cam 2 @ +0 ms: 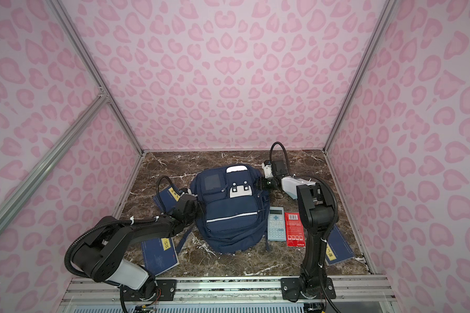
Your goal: Pack the student bag
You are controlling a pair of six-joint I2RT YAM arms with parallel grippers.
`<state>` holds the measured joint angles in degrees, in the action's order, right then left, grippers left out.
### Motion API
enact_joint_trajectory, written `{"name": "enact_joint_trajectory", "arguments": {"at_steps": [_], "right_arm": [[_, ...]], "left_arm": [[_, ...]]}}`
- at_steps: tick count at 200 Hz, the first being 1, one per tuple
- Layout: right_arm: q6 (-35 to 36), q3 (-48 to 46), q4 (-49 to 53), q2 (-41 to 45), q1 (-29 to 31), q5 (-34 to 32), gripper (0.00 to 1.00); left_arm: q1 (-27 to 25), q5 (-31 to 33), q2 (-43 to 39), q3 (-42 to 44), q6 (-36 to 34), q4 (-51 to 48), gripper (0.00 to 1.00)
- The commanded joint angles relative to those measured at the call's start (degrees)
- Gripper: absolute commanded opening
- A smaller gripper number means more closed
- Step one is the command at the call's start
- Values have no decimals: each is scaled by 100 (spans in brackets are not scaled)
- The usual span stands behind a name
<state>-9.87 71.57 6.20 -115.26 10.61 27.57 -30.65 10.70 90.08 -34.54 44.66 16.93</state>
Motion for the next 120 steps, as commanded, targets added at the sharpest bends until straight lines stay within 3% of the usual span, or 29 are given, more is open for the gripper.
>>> {"name": "enact_joint_trajectory", "arguments": {"at_steps": [1, 26, 41, 92, 120], "right_arm": [[2, 26, 185, -10, 1, 247, 53], [-131, 124, 382, 69, 7, 253, 37], [-228, 138, 524, 162, 35, 215, 33], [-278, 191, 1136, 392, 249, -127, 41], [-479, -196, 996, 654, 417, -57, 43]], "left_arm": [[-2, -21, 228, -483, -202, -237, 47], [7, -42, 617, -1142, -382, -331, 43], [58, -71, 849, -1517, -431, -424, 40], [483, -345, 1605, -2537, -519, -518, 39], [706, -526, 2095, -3143, -586, -568, 39]]}}
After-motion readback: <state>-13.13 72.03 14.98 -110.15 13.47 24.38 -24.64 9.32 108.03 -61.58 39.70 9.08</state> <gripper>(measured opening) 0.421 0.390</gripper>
